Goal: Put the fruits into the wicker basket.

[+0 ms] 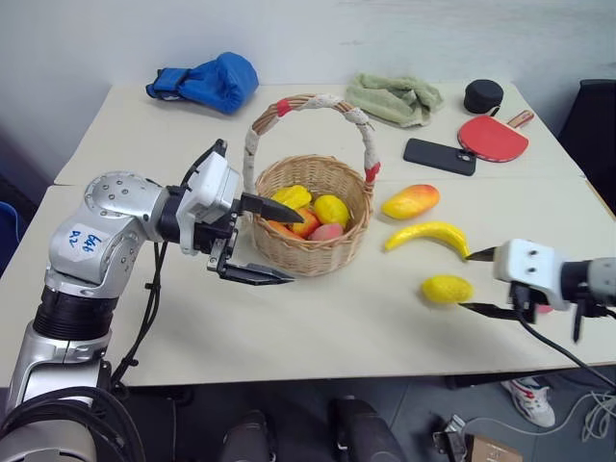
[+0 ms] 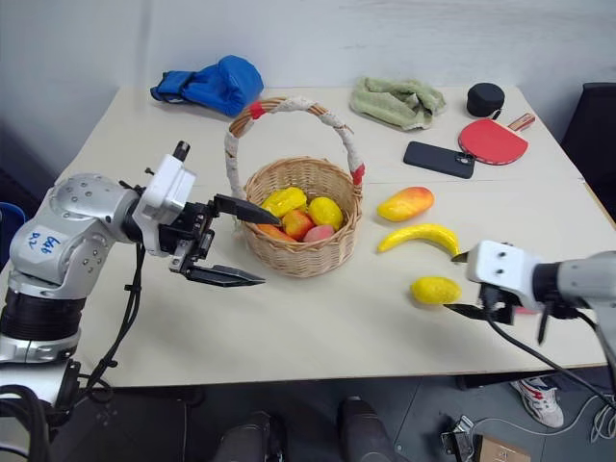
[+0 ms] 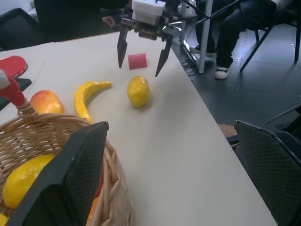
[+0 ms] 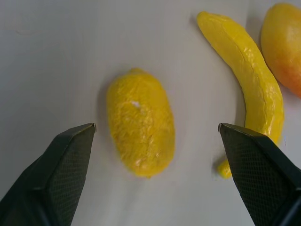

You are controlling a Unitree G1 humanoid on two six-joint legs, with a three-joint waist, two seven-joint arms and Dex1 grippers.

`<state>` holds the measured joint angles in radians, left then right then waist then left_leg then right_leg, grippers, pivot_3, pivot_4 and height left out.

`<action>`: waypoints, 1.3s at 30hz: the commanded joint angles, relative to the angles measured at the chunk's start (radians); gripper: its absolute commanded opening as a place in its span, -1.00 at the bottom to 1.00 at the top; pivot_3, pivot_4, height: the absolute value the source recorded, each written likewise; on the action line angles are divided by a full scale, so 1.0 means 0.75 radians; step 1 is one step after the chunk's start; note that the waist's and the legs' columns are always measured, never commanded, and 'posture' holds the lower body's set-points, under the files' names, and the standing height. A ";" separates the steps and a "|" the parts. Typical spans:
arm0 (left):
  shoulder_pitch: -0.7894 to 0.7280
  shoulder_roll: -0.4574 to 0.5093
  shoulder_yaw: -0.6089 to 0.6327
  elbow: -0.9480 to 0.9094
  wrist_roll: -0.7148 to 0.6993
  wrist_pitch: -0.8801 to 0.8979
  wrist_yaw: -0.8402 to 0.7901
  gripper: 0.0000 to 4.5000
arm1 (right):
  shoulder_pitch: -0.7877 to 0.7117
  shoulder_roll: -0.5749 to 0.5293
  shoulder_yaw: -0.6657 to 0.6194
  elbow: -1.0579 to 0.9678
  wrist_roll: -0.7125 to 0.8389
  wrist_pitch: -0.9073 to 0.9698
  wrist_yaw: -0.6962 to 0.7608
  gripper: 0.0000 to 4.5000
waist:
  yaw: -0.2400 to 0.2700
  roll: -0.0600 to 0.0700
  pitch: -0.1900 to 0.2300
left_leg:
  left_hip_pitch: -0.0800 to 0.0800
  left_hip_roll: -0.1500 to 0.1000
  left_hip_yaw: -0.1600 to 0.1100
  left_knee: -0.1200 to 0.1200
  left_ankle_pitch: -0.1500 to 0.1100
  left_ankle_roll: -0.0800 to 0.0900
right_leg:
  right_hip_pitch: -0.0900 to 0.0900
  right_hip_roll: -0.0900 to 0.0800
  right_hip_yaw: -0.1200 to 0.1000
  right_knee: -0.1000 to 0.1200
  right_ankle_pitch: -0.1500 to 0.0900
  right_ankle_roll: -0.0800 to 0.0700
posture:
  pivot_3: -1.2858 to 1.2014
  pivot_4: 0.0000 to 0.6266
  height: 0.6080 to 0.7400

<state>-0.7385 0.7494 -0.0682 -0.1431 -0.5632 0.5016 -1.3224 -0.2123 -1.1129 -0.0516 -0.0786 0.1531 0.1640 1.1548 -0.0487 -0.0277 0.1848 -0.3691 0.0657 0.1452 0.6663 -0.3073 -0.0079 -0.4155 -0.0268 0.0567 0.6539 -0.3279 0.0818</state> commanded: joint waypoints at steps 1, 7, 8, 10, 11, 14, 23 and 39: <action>-0.004 0.012 0.022 -0.039 0.005 -0.016 0.007 1.00 | -0.093 0.051 0.106 0.123 -0.085 -0.055 0.011 0.92 | 0.000 0.000 0.000 | 0.000 0.000 0.000 0.001 0.000 0.000 | 0.000 0.000 0.000 0.000 0.000 0.000 | 0.03 -0.52 1.00; 0.015 0.046 0.055 -0.041 -0.004 0.005 0.025 1.00 | -0.141 0.096 0.115 0.182 -0.015 -0.048 0.086 0.38 | -0.005 0.001 0.000 | 0.001 0.001 0.001 0.002 0.000 0.001 | 0.000 -0.001 0.001 0.002 0.000 0.000 | 0.03 -0.52 1.00; 0.018 0.049 0.062 -0.037 -0.006 0.010 0.030 1.00 | -0.137 0.099 0.101 0.170 0.016 -0.029 0.101 0.20 | -0.005 0.001 0.000 | 0.001 0.001 0.001 0.002 0.000 0.001 | 0.000 -0.001 0.001 0.002 0.000 0.000 | 0.03 -0.52 1.00; 0.019 0.055 0.076 -0.019 -0.001 0.012 0.043 1.00 | -0.131 0.094 0.070 0.146 0.076 0.006 0.131 -0.09 | -0.006 0.001 0.000 | 0.001 0.001 0.001 0.002 0.000 0.001 | 0.000 -0.001 0.001 0.003 0.000 0.000 | 0.03 -0.52 1.00; 0.019 0.060 0.084 -0.013 0.001 0.011 0.049 1.00 | -0.129 0.090 0.044 0.118 0.130 0.047 0.151 -0.20 | -0.006 0.001 0.000 | 0.001 0.001 0.001 0.002 0.000 0.001 | 0.000 -0.001 0.001 0.003 0.000 0.000 | 0.03 -0.52 1.00; 0.018 0.085 0.122 -0.017 -0.019 0.036 0.067 1.00 | -0.149 0.089 -0.064 -0.069 0.402 0.262 0.212 -0.23 | -0.009 0.001 0.000 | 0.001 0.002 0.001 0.002 -0.001 0.001 | 0.000 -0.001 0.001 0.003 0.000 0.000 | 0.03 -0.52 1.00; 0.003 0.170 0.248 -0.027 -0.111 0.158 0.096 1.00 | -0.672 0.414 0.106 -0.348 0.645 0.789 -0.261 -0.23 | -0.016 0.000 0.000 | 0.001 0.004 0.000 0.003 -0.001 -0.001 | -0.001 -0.002 0.000 0.006 -0.001 -0.002 | 0.03 -0.52 1.00; 0.011 0.084 0.195 -0.081 -0.111 0.129 0.151 1.00 | -0.878 0.580 0.029 -0.286 0.579 1.028 -0.362 0.66 | -0.004 0.000 0.000 | -0.037 0.003 -0.002 0.012 -0.004 0.002 | -0.042 -0.009 -0.008 0.027 0.002 0.003 | 0.03 -0.52 1.00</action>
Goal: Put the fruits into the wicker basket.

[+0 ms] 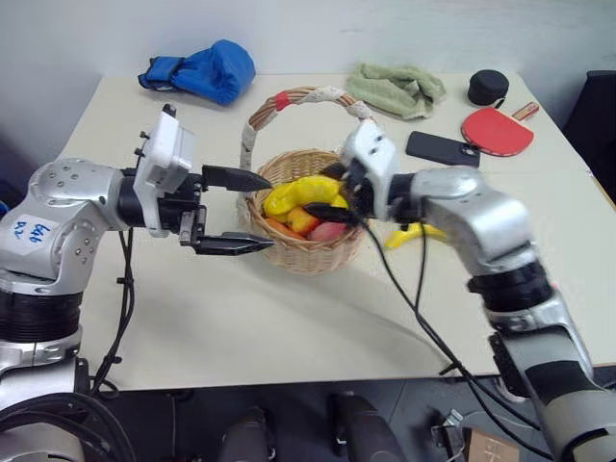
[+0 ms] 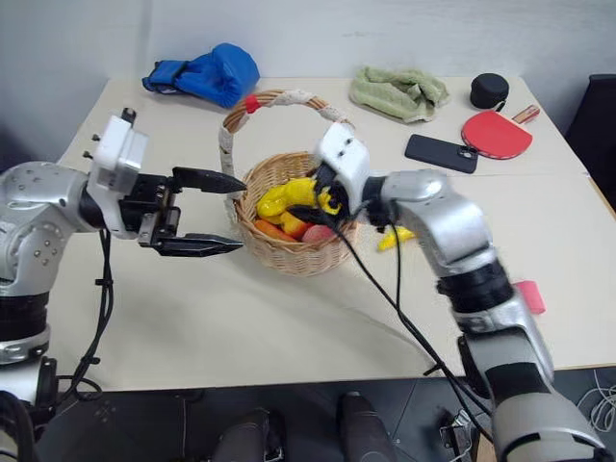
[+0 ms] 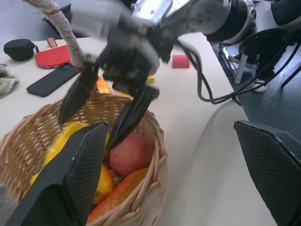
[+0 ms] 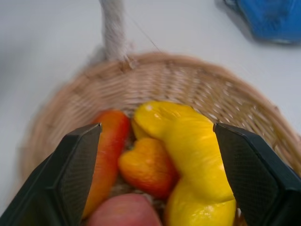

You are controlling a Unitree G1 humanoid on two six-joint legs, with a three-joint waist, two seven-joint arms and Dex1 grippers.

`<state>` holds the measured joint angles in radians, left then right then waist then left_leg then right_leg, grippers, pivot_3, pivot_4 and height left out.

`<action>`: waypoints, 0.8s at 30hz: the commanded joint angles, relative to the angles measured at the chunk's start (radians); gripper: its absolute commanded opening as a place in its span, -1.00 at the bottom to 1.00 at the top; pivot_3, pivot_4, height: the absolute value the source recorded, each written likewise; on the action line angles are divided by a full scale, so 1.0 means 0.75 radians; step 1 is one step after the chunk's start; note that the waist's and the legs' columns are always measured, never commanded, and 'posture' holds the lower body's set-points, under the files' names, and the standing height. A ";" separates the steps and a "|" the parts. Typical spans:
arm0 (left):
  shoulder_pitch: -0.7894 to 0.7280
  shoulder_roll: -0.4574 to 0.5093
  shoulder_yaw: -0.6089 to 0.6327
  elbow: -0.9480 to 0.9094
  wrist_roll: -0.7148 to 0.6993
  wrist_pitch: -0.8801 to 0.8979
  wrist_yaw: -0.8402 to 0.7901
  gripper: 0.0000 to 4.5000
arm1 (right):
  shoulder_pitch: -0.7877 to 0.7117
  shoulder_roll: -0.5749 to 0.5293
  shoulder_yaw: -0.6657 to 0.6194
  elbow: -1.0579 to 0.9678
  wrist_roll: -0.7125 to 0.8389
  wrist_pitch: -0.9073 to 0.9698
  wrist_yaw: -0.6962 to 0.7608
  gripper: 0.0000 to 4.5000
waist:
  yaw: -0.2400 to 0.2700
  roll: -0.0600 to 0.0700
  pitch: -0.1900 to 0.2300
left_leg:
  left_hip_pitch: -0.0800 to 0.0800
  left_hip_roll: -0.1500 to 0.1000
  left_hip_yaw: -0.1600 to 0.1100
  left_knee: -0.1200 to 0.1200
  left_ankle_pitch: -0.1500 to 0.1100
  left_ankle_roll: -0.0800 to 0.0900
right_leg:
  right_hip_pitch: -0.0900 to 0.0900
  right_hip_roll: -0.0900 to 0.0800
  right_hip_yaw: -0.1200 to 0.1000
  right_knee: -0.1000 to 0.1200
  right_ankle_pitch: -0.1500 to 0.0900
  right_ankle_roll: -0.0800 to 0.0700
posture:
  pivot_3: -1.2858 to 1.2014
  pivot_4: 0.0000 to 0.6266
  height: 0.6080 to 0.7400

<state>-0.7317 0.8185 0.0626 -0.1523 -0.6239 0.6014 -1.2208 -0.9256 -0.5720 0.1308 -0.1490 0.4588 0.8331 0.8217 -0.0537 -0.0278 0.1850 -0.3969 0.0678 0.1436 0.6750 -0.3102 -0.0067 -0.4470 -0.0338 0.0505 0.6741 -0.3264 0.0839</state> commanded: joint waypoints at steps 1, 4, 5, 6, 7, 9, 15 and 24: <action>0.006 -0.013 0.020 -0.077 -0.037 0.000 0.017 1.00 | 0.111 -0.192 -0.255 -0.233 0.209 0.168 0.100 0.66 | 0.004 0.000 0.000 | 0.000 0.000 -0.001 0.001 0.000 0.000 | 0.000 -0.001 -0.001 0.000 0.000 0.000 | 0.03 -0.52 1.00; 0.004 -0.041 -0.007 -0.105 -0.053 0.008 0.006 1.00 | 0.406 -0.491 -0.298 -0.282 0.090 0.034 0.230 0.66 | 0.013 -0.001 0.000 | -0.001 -0.002 -0.003 0.006 -0.001 0.001 | 0.005 0.000 -0.003 -0.011 0.000 0.000 | 0.03 -0.52 1.00; 0.002 -0.047 -0.013 -0.108 -0.054 0.008 0.004 1.00 | 0.462 -0.543 -0.294 -0.276 0.056 -0.010 0.241 0.66 | 0.015 -0.001 0.000 | -0.001 -0.001 -0.003 0.008 -0.002 0.002 | 0.008 0.002 -0.002 -0.015 0.000 -0.001 | 0.03 -0.52 1.00; -0.010 -0.062 -0.027 -0.101 -0.044 -0.004 0.003 1.00 | 0.506 -0.581 -0.245 -0.189 -0.050 -0.105 0.207 0.66 | 0.011 -0.001 0.000 | 0.000 -0.003 0.001 0.009 -0.001 0.003 | 0.010 0.006 -0.001 -0.018 -0.001 -0.002 | 0.03 -0.52 1.00; -0.024 -0.076 -0.041 -0.092 -0.035 -0.014 0.003 1.00 | 0.529 -0.597 -0.200 -0.091 -0.143 -0.187 0.171 0.66 | 0.001 -0.001 0.000 | 0.001 -0.003 0.002 0.010 0.000 0.005 | 0.010 0.007 0.000 -0.017 0.001 -0.002 | 0.03 -0.52 1.00; -0.049 -0.098 -0.063 -0.075 -0.020 -0.029 -0.003 1.00 | 0.513 -0.581 -0.122 0.129 -0.294 -0.325 0.102 0.66 | -0.012 -0.002 0.000 | 0.014 -0.005 0.009 0.009 0.001 0.007 | 0.020 0.008 0.004 -0.017 0.003 0.000 | 0.03 -0.52 1.00; -0.079 -0.106 -0.082 -0.063 -0.013 -0.038 -0.015 1.00 | 0.267 -0.408 0.024 0.730 -0.526 -0.624 0.038 0.66 | -0.042 -0.001 0.001 | 0.026 -0.003 0.013 0.006 0.003 0.006 | 0.028 0.010 0.012 -0.014 0.004 -0.001 | 0.03 -0.52 1.00; -0.066 -0.094 -0.064 -0.094 -0.017 -0.020 0.003 1.00 | 0.006 -0.168 0.023 1.226 -0.590 -0.733 0.060 0.38 | -0.046 0.000 0.002 | 0.027 0.003 0.015 0.002 0.004 0.000 | 0.025 0.010 0.013 -0.013 0.002 -0.004 | 0.03 -0.52 1.00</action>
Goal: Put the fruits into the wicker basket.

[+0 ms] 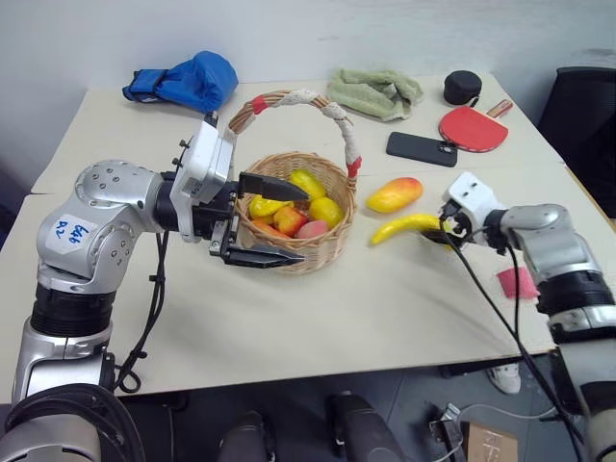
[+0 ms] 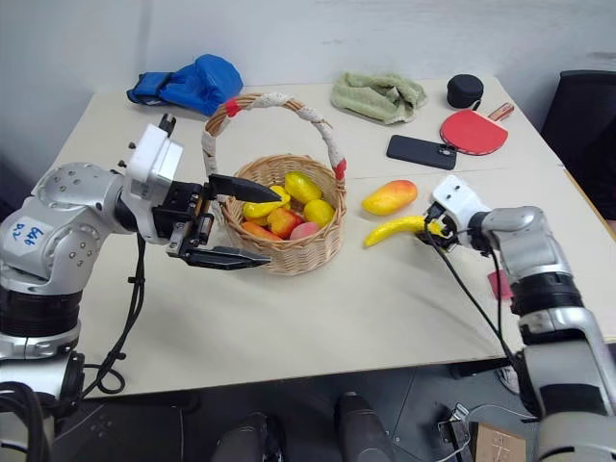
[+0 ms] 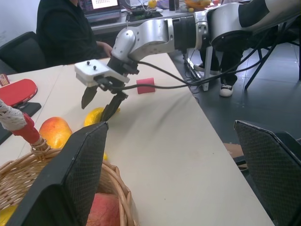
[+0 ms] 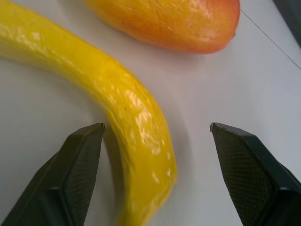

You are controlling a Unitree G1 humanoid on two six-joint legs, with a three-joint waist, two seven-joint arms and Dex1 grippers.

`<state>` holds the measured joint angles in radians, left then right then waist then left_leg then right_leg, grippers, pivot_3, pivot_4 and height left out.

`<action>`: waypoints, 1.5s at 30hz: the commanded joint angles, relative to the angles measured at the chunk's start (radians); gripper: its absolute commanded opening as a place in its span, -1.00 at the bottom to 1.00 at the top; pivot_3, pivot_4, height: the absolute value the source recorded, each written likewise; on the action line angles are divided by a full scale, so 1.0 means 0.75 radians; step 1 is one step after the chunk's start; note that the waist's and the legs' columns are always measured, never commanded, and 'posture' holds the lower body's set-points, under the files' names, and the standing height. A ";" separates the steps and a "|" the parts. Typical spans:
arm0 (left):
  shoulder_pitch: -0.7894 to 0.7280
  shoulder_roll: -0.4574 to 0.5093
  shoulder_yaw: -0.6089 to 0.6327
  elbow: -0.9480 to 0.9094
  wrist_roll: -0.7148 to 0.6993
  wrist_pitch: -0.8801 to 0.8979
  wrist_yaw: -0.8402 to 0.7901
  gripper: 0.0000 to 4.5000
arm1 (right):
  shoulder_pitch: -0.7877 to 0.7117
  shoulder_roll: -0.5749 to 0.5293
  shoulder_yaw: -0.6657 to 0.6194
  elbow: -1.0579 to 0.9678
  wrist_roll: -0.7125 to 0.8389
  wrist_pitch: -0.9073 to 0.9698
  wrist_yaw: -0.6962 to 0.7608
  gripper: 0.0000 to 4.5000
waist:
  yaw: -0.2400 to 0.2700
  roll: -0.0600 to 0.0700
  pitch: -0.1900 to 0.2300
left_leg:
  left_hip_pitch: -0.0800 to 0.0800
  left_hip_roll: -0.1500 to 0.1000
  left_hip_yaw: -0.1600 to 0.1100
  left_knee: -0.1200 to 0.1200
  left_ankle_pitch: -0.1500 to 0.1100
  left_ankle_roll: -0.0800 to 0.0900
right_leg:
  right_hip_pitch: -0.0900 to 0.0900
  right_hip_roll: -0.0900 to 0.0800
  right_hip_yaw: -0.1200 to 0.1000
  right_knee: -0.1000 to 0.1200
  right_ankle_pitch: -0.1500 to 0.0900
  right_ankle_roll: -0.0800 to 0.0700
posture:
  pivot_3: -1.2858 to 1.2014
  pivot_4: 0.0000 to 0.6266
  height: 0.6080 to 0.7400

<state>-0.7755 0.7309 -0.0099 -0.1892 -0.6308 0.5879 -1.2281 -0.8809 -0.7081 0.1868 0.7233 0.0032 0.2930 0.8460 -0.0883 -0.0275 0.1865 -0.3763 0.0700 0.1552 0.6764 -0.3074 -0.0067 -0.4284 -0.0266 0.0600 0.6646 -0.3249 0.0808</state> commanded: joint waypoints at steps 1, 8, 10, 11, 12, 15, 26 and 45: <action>-0.007 0.027 0.037 -0.045 -0.010 0.001 0.015 1.00 | -0.062 0.022 -0.066 0.074 0.030 0.000 0.039 0.26 | 0.001 0.000 0.000 | 0.000 0.000 0.000 0.001 0.000 0.000 | 0.000 0.000 0.000 0.000 0.000 0.000 | 0.03 -0.52 1.00; 0.006 0.046 0.062 -0.031 -0.010 -0.002 0.038 1.00 | 0.046 -0.086 -0.163 -0.209 0.107 0.108 0.175 -0.59 | 0.008 0.000 0.000 | 0.000 -0.001 -0.001 0.001 0.000 0.000 | 0.001 -0.001 0.000 0.000 0.000 0.000 | 0.03 -0.52 1.00; 0.011 0.050 0.071 -0.028 -0.010 -0.003 0.047 1.00 | 0.112 -0.127 -0.195 -0.377 0.159 0.163 0.241 -0.59 | 0.010 0.001 0.000 | -0.001 -0.002 -0.002 0.001 0.000 0.000 | 0.001 -0.001 0.000 0.000 0.000 0.000 | 0.03 -0.52 1.00; 0.014 0.055 0.077 -0.027 -0.013 -0.001 0.051 1.00 | 0.155 -0.148 -0.221 -0.496 0.215 0.219 0.284 -0.59 | 0.010 0.001 0.000 | -0.001 -0.001 -0.002 0.001 0.000 0.000 | 0.001 -0.001 0.000 0.000 0.000 0.000 | 0.03 -0.52 1.00; 0.020 0.067 0.091 -0.023 -0.014 0.002 0.053 1.00 | 0.222 -0.195 -0.248 -0.692 0.305 0.329 0.353 -0.59 | 0.011 0.001 0.001 | -0.001 -0.001 -0.002 0.001 0.000 -0.001 | 0.001 -0.001 0.000 0.000 0.000 0.000 | 0.03 -0.52 1.00; 0.034 0.100 0.123 -0.008 -0.013 0.005 0.054 1.00 | 0.382 -0.307 -0.285 -1.148 0.502 0.547 0.477 -0.59 | 0.008 0.002 0.001 | 0.000 0.000 -0.003 0.000 -0.001 -0.002 | 0.001 0.000 0.000 0.001 0.000 0.000 | 0.03 -0.52 1.00; 0.027 0.149 0.165 0.028 -0.011 -0.008 0.066 1.00 | -0.062 0.200 -0.044 -1.272 0.521 0.848 -0.040 -0.59 | 0.008 0.001 0.002 | 0.001 0.003 -0.003 0.004 -0.002 -0.005 | 0.000 0.001 -0.001 0.006 -0.002 -0.006 | 0.03 -0.52 1.00; 0.040 0.125 0.160 0.025 -0.014 -0.023 0.081 1.00 | 0.114 0.022 -0.336 -1.588 0.686 1.047 0.031 0.14 | 0.019 0.000 0.001 | -0.021 0.002 -0.010 0.008 -0.002 -0.003 | -0.021 -0.001 -0.005 0.012 0.000 -0.003 | 0.03 -0.52 1.00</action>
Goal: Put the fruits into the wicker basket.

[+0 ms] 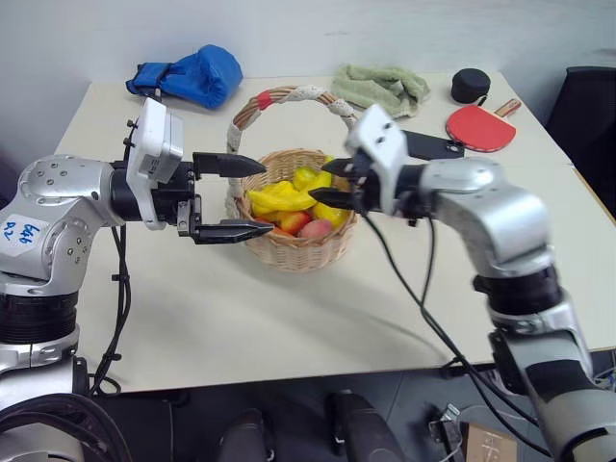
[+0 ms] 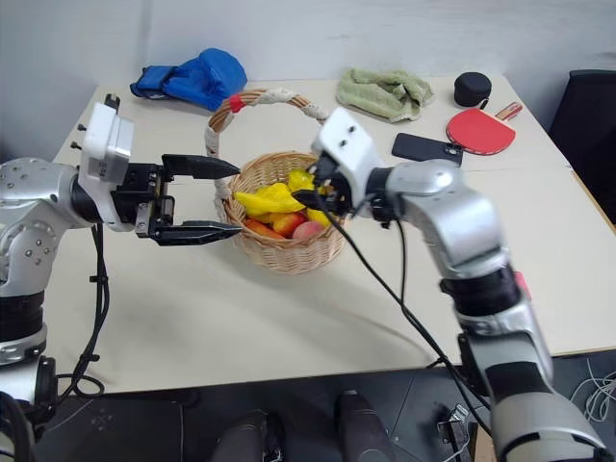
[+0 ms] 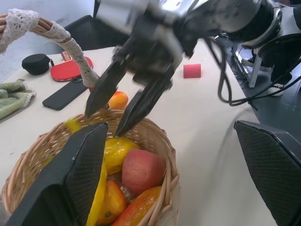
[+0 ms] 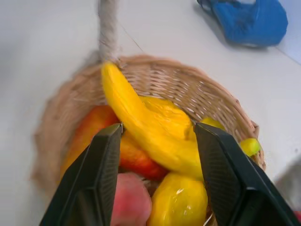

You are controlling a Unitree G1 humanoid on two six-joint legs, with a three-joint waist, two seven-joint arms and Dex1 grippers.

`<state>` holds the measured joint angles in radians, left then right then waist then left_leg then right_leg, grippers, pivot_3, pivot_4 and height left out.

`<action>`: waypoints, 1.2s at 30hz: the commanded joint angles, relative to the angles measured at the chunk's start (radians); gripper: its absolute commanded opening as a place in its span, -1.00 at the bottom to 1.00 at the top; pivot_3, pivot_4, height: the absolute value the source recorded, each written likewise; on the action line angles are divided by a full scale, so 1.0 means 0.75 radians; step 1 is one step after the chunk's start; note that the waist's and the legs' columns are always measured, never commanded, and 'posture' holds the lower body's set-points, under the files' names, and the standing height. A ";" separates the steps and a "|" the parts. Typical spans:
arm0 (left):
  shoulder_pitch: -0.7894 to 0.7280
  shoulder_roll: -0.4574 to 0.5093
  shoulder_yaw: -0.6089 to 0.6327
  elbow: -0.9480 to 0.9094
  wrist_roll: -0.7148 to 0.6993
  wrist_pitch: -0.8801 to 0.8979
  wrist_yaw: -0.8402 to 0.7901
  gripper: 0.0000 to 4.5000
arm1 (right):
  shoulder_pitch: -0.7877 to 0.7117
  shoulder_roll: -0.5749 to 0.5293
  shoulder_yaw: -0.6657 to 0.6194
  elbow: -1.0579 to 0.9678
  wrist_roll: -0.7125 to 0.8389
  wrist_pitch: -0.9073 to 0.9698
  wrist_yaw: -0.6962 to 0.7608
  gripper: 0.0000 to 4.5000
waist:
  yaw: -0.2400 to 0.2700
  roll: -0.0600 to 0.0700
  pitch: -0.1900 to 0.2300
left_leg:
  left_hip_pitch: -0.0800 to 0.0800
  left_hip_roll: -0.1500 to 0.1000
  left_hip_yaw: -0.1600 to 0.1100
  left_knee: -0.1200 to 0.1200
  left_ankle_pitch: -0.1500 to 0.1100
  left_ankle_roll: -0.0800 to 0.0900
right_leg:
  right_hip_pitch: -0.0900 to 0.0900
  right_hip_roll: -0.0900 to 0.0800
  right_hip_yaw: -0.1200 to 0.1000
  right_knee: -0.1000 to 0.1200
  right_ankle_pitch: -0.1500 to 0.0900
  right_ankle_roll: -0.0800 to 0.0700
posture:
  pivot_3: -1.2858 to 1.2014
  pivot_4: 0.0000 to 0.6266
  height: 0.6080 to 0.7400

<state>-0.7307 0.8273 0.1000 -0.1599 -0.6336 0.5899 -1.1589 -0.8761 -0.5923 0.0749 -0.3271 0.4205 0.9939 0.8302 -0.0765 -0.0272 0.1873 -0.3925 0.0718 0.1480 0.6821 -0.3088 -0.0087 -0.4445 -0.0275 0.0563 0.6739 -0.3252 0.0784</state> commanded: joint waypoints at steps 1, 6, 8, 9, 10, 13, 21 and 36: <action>-0.023 -0.006 0.011 -0.009 -0.009 -0.029 -0.015 1.00 | 0.141 -0.166 -0.217 -0.207 0.141 0.123 0.050 0.14 | 0.004 0.000 0.000 | 0.000 -0.001 0.001 0.000 0.000 0.000 | 0.001 0.000 0.001 -0.003 0.000 0.000 | 0.03 -0.52 1.00; -0.066 -0.038 -0.024 0.026 0.003 -0.045 -0.037 1.00 | 0.374 -0.364 -0.269 -0.060 -0.032 -0.084 -0.010 0.14 | -0.002 -0.001 0.000 | 0.002 -0.007 0.005 0.000 0.002 0.004 | 0.002 0.000 0.003 -0.004 0.001 0.001 | 0.03 -0.52 1.00; -0.081 -0.052 -0.039 0.034 0.007 -0.050 -0.044 1.00 | 0.394 -0.376 -0.222 0.084 -0.135 -0.248 -0.055 0.14 | -0.008 -0.001 0.000 | 0.003 -0.009 0.005 0.000 0.003 0.005 | 0.005 0.001 0.004 -0.005 0.001 0.002 | 0.03 -0.52 1.00; -0.086 -0.058 -0.044 0.035 0.008 -0.050 -0.045 1.00 | 0.383 -0.366 -0.192 0.148 -0.176 -0.319 -0.069 0.14 | -0.011 -0.001 0.000 | 0.004 -0.009 0.006 0.000 0.003 0.005 | 0.005 0.001 0.004 -0.005 0.001 0.002 | 0.03 -0.52 1.00; -0.090 -0.063 -0.048 0.035 0.009 -0.050 -0.045 1.00 | 0.367 -0.356 -0.152 0.215 -0.222 -0.393 -0.076 0.14 | -0.011 -0.001 0.000 | 0.004 -0.009 0.007 0.000 0.003 0.005 | 0.004 0.001 0.004 -0.005 0.001 0.002 | 0.03 -0.52 1.00; -0.096 -0.074 -0.059 0.026 0.012 -0.051 -0.046 1.00 | 0.259 -0.273 -0.041 0.489 -0.331 -0.580 -0.089 0.22 | -0.018 -0.001 0.000 | 0.005 -0.008 0.009 -0.001 0.003 0.004 | 0.004 0.002 0.005 -0.004 0.001 0.002 | 0.03 -0.52 1.00; -0.091 -0.072 -0.060 -0.021 0.005 -0.029 -0.027 1.00 | -0.102 -0.053 0.177 1.230 -0.586 -1.027 -0.080 0.78 | -0.021 0.000 0.001 | 0.005 -0.004 0.010 -0.003 0.004 0.002 | 0.001 0.001 0.005 -0.002 0.001 0.002 | 0.03 -0.52 1.00; -0.024 -0.027 -0.015 -0.108 -0.024 0.013 0.027 1.00 | -0.426 0.108 0.171 2.010 -0.774 -1.397 -0.183 0.39 | -0.051 0.000 0.001 | 0.006 -0.003 0.007 -0.001 0.004 0.001 | 0.001 -0.001 0.005 0.003 0.001 0.002 | 0.03 -0.52 1.00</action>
<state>-0.7436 0.7891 0.0476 -0.2027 -0.6300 0.6007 -1.1467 -1.1941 -0.5018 0.2260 1.1741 -0.1679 -0.0397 0.6785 -0.1150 -0.0274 0.1877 -0.3878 0.0698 0.1533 0.6812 -0.3056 -0.0082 -0.4436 -0.0277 0.0604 0.6768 -0.3245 0.0795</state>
